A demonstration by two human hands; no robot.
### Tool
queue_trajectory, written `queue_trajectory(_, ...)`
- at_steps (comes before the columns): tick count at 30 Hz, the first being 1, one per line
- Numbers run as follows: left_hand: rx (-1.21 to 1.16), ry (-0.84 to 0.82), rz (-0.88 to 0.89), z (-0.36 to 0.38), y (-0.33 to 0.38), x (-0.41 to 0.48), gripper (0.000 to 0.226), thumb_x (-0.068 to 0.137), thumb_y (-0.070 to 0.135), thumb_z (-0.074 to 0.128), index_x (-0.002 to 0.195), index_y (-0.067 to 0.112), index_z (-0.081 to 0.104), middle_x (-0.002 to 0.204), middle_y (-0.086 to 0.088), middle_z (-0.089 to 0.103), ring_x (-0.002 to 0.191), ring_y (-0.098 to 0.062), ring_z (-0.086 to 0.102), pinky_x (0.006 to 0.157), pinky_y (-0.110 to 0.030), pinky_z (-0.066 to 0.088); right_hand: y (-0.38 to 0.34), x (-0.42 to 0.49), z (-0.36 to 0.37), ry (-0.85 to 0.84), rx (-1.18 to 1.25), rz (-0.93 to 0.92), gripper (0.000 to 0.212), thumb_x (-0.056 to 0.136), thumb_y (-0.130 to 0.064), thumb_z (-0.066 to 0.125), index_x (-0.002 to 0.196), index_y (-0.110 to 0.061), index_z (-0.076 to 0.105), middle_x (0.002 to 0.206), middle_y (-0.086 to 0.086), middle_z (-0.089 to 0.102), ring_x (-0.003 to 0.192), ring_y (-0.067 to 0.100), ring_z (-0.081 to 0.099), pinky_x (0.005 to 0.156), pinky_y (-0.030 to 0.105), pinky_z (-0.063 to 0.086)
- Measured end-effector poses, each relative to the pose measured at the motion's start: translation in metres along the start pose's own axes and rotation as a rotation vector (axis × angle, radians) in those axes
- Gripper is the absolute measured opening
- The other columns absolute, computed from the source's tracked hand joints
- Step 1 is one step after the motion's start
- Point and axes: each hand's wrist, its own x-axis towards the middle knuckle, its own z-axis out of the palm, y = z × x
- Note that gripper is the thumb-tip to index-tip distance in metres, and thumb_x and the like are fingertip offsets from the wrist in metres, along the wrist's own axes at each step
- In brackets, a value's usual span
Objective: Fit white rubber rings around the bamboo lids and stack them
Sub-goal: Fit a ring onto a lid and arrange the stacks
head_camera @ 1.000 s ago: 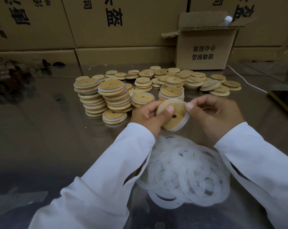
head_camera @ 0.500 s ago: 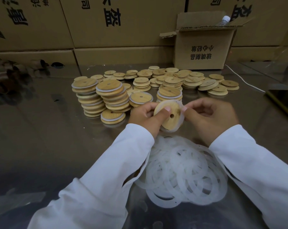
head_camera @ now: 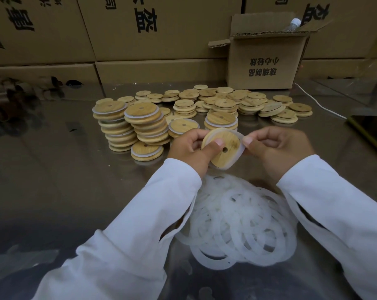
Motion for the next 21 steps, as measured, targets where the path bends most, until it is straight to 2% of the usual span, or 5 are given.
queue_trajectory(5,-0.091,0.001,-0.019,-0.002,-0.002,0.003,0.012,0.086,0.007,0.060,0.081,0.018,0.064,0.081,-0.007,0.067,0.088,-0.030,0.063,0.088,-0.052,0.051,-0.002,-0.001,-0.002,-0.008,-0.003,-0.013,0.022,0.083,-0.014,0.066,0.064,-0.025,0.062,0.065,-0.013,0.064,0.066,0.002,0.061,0.060,0.007,0.044)
queue_trajectory(11,-0.195,-0.025,-0.082,-0.002,-0.003,0.003,0.010,0.086,0.007,0.059,0.084,0.015,0.064,0.079,-0.003,0.067,0.079,-0.020,0.065,0.074,-0.037,0.057,-0.007,-0.002,-0.004,-0.050,-0.009,-0.031,0.021,0.082,-0.016,0.066,0.064,-0.026,0.063,0.078,-0.015,0.066,0.087,0.014,0.064,0.090,0.036,0.049)
queue_trajectory(13,-0.182,-0.015,-0.057,-0.002,-0.003,0.003,0.011,0.086,0.007,0.060,0.082,0.017,0.064,0.077,-0.002,0.068,0.076,-0.019,0.066,0.073,-0.036,0.057,-0.007,-0.002,-0.006,-0.049,-0.016,-0.049,0.021,0.082,-0.018,0.067,0.064,-0.029,0.063,0.068,-0.016,0.066,0.079,0.008,0.063,0.086,0.035,0.049)
queue_trajectory(16,-0.140,0.017,-0.014,-0.001,-0.003,0.002,0.013,0.084,0.008,0.063,0.079,0.020,0.065,0.079,-0.004,0.069,0.082,-0.025,0.065,0.084,-0.046,0.053,-0.006,-0.002,-0.004,-0.049,0.015,-0.048,0.020,0.081,-0.019,0.068,0.064,-0.028,0.064,0.056,-0.017,0.065,0.060,-0.005,0.060,0.074,0.024,0.048)
queue_trajectory(21,-0.135,0.062,-0.011,-0.001,-0.003,0.002,0.011,0.083,0.008,0.065,0.081,0.019,0.065,0.083,-0.008,0.070,0.088,-0.030,0.066,0.088,-0.053,0.051,0.000,-0.006,0.006,-0.004,0.082,-0.033,0.013,0.077,-0.026,0.071,0.065,-0.025,0.064,0.069,-0.008,0.069,0.074,0.009,0.067,0.073,0.030,0.050)
